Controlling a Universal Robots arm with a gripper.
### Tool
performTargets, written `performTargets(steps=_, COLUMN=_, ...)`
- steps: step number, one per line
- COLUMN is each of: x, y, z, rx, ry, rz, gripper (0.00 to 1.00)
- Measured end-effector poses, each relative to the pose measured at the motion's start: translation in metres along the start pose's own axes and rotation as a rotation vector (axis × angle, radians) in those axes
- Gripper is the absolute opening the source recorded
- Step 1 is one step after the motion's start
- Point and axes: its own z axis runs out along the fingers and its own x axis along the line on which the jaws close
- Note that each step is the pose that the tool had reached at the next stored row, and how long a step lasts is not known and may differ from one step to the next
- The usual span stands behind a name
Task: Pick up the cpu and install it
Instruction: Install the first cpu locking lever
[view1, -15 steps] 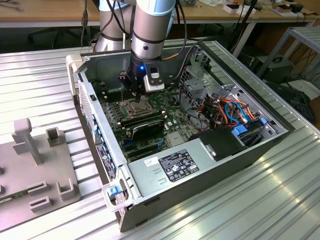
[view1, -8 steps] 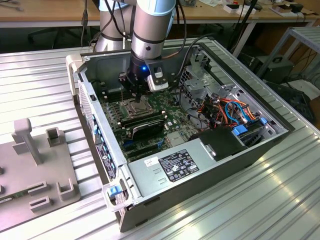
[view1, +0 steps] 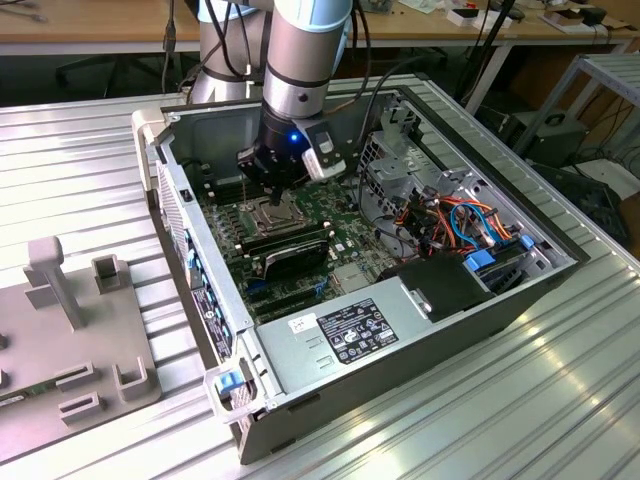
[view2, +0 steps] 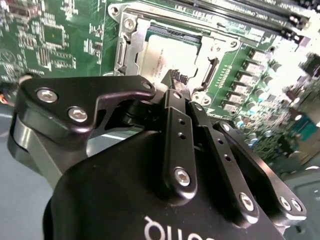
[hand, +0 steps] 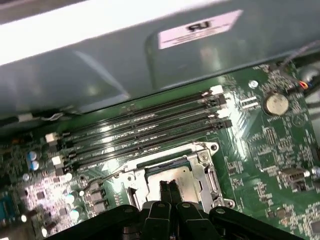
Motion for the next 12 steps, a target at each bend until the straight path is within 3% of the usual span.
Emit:
performTargets(steps=6, x=0.0000, y=0.0000, z=0.0005, rx=0.0008, ry=0.0046, rz=-0.141, gripper=0.11)
performTargets(steps=9, x=0.0000, y=0.0000, z=0.0011, rx=0.0015, ry=0.0080, rz=-0.242, gripper=0.11)
performTargets(steps=12, x=0.0000, y=0.0000, z=0.0015, rx=0.0017, ry=0.0097, rz=-0.296, gripper=0.11)
